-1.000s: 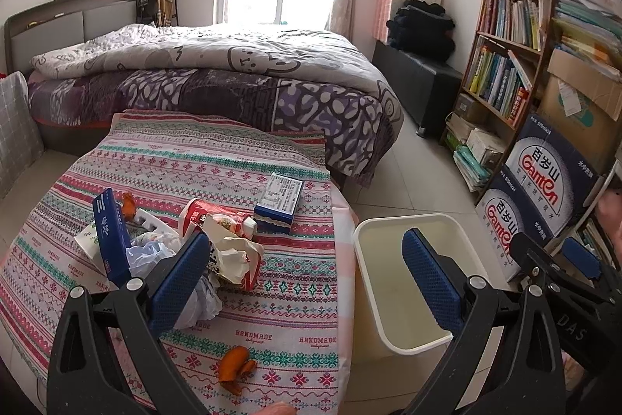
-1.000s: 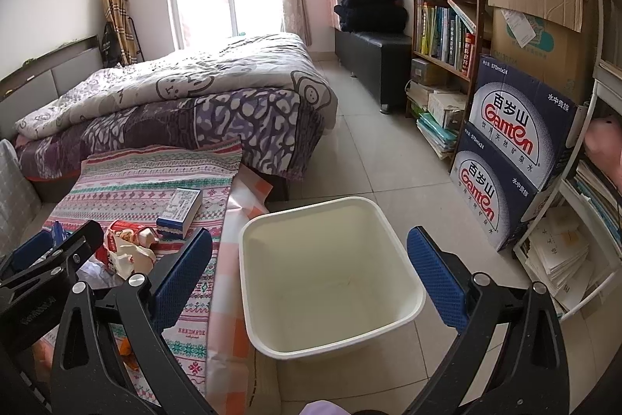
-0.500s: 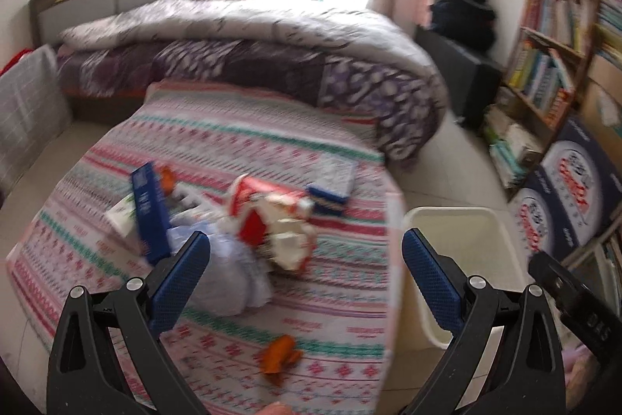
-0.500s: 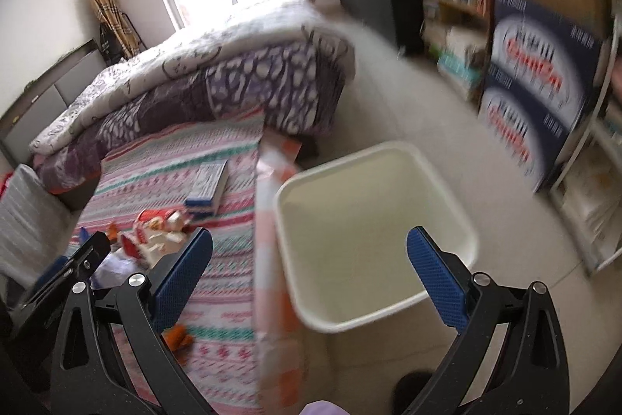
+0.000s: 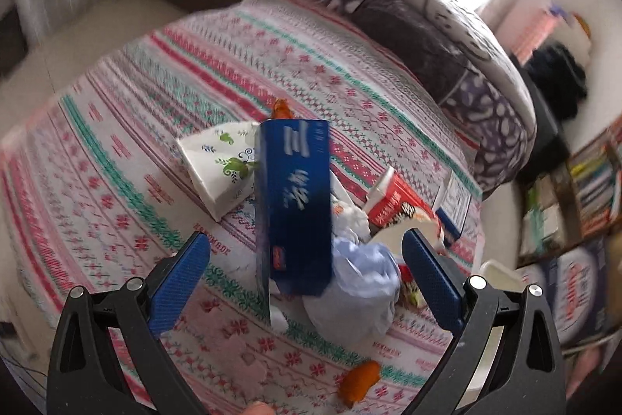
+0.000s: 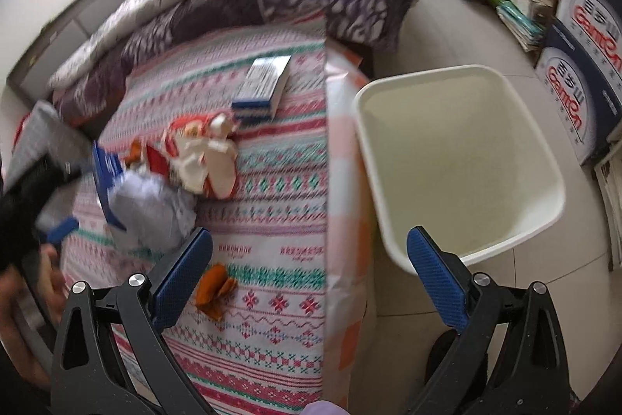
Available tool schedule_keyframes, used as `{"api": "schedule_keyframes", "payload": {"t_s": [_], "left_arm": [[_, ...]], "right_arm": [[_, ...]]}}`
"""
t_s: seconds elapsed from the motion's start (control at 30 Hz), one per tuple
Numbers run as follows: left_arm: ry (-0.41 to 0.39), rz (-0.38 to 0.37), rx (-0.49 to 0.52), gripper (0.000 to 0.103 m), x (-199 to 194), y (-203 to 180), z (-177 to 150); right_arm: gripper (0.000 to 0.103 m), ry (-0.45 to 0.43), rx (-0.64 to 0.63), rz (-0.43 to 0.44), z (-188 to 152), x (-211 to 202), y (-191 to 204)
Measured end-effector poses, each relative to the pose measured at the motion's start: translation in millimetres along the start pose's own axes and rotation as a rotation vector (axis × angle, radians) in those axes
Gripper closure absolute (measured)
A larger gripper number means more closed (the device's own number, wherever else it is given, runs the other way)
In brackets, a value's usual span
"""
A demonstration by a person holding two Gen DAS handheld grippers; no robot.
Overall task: Collect trash
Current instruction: 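Grasp the blue box with the left tool while the right tool grasps the orange piece, then carry the orange piece over the white bin and open the right tool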
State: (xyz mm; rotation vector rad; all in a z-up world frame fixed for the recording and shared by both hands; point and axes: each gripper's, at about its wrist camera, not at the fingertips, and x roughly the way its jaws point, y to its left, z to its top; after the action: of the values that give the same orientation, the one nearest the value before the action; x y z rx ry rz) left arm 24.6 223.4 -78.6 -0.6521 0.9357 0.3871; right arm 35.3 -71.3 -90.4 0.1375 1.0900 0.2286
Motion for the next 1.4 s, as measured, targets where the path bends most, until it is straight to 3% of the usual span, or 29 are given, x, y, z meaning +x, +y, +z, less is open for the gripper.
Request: {"api": "schedule_keyframes", "payload": {"t_s": [0.07, 0.2, 0.3, 0.43, 0.47, 0.53, 0.6, 0.67, 0.7, 0.77, 0.87, 0.93, 1.03, 1.07, 1.2, 1.4], "left_arm": [[0.048, -0.064, -0.074, 0.007, 13.6, 15.4, 7.5], [0.119, -0.113, -0.138, 0.007, 34.7, 28.4, 11.0], [0.139, -0.12, -0.117, 0.007, 43.2, 24.8, 10.3], [0.11, -0.086, -0.032, 0.008, 49.3, 9.5, 11.5], [0.106, -0.063, -0.017, 0.011, 51.8, 8.2, 11.7], [0.114, -0.046, -0.021, 0.026, 56.1, 11.3, 13.3], [0.14, -0.076, -0.045, 0.046, 58.2, 17.9, 14.8], [0.147, -0.088, -0.041, 0.058, 55.0, 22.7, 14.4], [0.142, -0.085, -0.029, 0.064, 51.4, 24.2, 14.4], [0.127, -0.096, -0.003, 0.067, 42.8, 24.5, 15.5], [0.087, -0.112, 0.057, 0.068, 25.3, 19.7, 17.3], [0.065, -0.117, 0.091, 0.068, 16.4, 15.9, 17.8], [0.036, -0.123, 0.127, 0.068, 1.0, 10.7, 17.3], [0.028, -0.12, 0.134, 0.068, -2.3, 9.8, 16.8], [-0.01, -0.117, 0.164, 0.068, -15.2, 3.5, 16.2], [-0.028, -0.125, 0.166, 0.068, -20.2, -0.7, 16.4]], "right_arm": [[0.007, 0.02, -0.029, 0.002, -4.2, 8.5, 8.2], [0.007, 0.073, -0.094, 0.017, -13.3, 23.7, 28.2], [0.007, 0.109, -0.142, 0.025, -19.7, 33.7, 42.4], [0.007, 0.121, -0.194, -0.002, -29.1, 45.5, 54.1], [0.007, 0.124, -0.207, -0.014, -31.1, 48.2, 56.9], [0.007, 0.131, -0.22, -0.026, -34.8, 54.2, 60.6], [0.007, 0.137, -0.221, -0.024, -36.1, 58.1, 63.7], [0.009, 0.145, -0.222, -0.016, -36.1, 62.9, 67.7], [0.011, 0.154, -0.224, -0.012, -36.7, 65.9, 70.7], [0.016, 0.166, -0.234, -0.007, -38.6, 71.6, 76.9], [0.029, 0.195, -0.266, 0.002, -42.8, 81.2, 87.7], [0.031, 0.192, -0.285, -0.011, -44.3, 84.7, 93.8], [0.05, 0.171, -0.298, -0.027, -42.9, 84.1, 98.7], [0.065, 0.166, -0.307, -0.024, -42.0, 83.6, 100.5], [0.072, 0.137, -0.349, -0.049, -42.6, 80.0, 106.5], [0.074, 0.088, -0.306, -0.009, -30.1, 61.1, 97.8]]}}
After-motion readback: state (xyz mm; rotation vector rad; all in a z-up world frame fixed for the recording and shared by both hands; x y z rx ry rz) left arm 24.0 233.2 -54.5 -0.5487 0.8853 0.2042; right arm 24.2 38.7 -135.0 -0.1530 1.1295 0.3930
